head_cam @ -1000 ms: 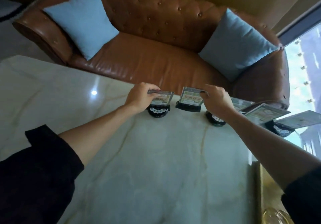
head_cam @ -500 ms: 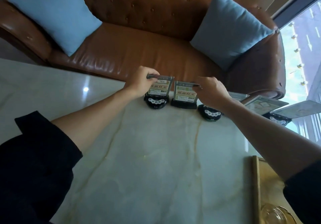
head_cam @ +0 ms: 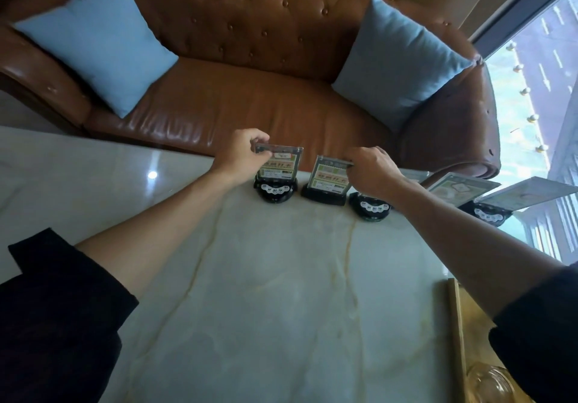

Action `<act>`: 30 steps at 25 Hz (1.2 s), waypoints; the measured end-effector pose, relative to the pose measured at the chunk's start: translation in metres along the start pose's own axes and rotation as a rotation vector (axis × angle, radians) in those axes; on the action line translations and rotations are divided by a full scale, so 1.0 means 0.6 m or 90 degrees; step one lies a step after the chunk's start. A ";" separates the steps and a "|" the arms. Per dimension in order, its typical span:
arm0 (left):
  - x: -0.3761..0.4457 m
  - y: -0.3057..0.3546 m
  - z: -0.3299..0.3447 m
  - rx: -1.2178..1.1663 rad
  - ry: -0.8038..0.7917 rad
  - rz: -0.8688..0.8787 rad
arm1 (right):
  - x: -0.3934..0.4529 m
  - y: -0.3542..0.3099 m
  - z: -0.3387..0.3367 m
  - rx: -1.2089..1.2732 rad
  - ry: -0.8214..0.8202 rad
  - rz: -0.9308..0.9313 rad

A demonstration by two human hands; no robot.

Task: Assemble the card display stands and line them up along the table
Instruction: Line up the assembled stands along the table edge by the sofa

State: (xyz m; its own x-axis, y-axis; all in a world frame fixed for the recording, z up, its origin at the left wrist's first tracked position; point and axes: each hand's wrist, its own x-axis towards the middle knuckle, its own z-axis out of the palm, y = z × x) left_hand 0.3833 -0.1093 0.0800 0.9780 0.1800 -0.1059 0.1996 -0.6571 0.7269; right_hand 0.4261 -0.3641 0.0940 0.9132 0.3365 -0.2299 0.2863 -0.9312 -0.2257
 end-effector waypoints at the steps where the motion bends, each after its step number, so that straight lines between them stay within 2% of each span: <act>1: -0.005 0.001 -0.002 0.019 -0.001 0.004 | -0.002 0.005 0.003 0.000 -0.005 -0.006; 4: -0.011 0.020 -0.003 0.036 0.038 0.037 | -0.019 0.022 0.003 -0.012 -0.015 -0.019; 6: -0.016 0.057 0.004 0.031 0.085 0.071 | -0.037 0.035 -0.014 0.004 0.024 -0.038; 8: -0.022 0.111 0.019 0.013 0.087 0.094 | -0.056 0.055 -0.043 0.019 0.057 -0.057; 11: -0.032 0.196 0.071 -0.026 -0.017 0.143 | -0.091 0.116 -0.095 0.021 0.110 -0.048; 16: -0.050 0.318 0.187 0.032 -0.151 0.237 | -0.161 0.274 -0.163 0.021 0.139 0.041; 20: -0.048 0.397 0.277 0.075 -0.201 0.261 | -0.195 0.407 -0.188 0.002 0.108 0.100; 23: -0.030 0.422 0.338 0.100 -0.225 0.221 | -0.202 0.485 -0.182 -0.056 0.075 0.160; 30: -0.005 0.430 0.428 0.199 -0.252 0.206 | -0.197 0.589 -0.123 -0.124 0.054 0.176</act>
State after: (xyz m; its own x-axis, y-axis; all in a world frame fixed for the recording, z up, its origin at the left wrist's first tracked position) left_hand 0.4479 -0.4674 0.0936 0.9287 -0.3121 -0.2005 -0.1624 -0.8279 0.5368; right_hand 0.4410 -0.7432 0.1114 0.9825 0.0633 -0.1753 0.0680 -0.9975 0.0210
